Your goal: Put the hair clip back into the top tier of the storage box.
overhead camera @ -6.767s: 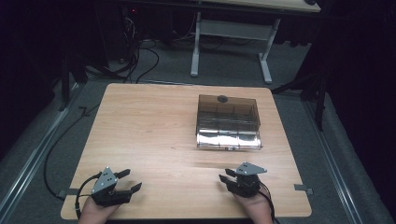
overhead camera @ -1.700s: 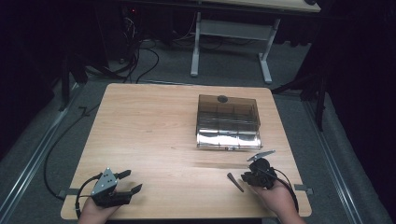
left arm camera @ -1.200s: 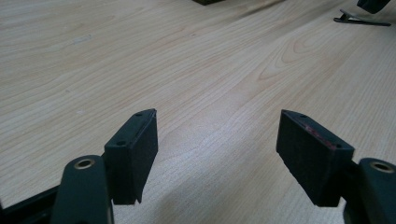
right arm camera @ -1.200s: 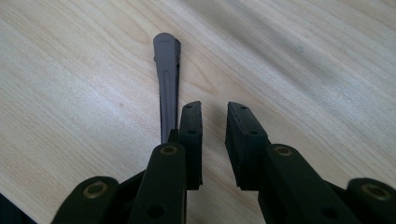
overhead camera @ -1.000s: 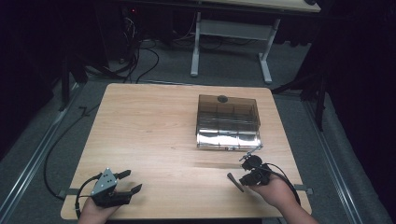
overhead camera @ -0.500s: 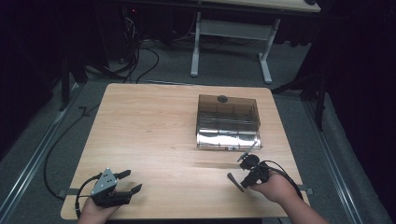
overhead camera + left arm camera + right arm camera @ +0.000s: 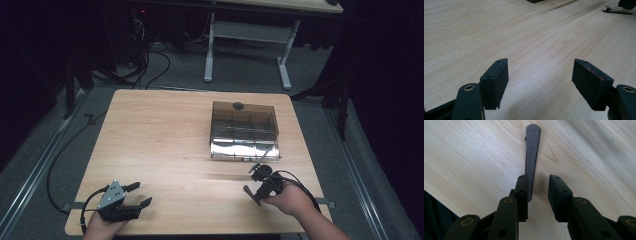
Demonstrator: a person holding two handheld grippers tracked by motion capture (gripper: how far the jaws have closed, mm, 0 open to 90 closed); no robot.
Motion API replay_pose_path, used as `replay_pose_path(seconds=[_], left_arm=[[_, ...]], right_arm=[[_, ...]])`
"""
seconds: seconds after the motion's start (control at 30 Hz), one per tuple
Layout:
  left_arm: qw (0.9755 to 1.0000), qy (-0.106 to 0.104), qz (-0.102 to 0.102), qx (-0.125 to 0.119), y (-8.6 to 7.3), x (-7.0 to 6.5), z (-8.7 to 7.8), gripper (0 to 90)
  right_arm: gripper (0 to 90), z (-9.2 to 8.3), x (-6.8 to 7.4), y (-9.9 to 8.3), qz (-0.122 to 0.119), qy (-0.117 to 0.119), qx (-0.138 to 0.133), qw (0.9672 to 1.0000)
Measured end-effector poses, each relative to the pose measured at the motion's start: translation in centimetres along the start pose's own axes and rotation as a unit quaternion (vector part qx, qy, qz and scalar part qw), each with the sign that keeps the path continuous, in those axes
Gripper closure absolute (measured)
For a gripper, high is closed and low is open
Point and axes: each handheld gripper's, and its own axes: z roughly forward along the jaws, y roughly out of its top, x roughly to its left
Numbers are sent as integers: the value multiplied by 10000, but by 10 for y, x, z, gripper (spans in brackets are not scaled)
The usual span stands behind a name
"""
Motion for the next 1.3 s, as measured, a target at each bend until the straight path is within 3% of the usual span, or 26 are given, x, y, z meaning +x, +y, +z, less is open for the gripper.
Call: replay_pose_path(seconds=[0.23, 0.73, 0.97, 1.3], left_arm=[[10000, -7, 10, -5, 0, 0, 0, 298], [10000, -34, 38, 7, 0, 0, 0, 298], [10000, -43, 44, 8, 0, 0, 0, 298], [10000, -48, 57, 17, 0, 0, 0, 298]], right_arm=[[692, 3, 5, 10, -112, -58, 13, 9999], [721, 9, 9, 27, -100, -174, 74, 9998], [783, 12, 10, 30, -146, -228, 132, 9995], [793, 10, 10, 31, -182, -230, 134, 9995]])
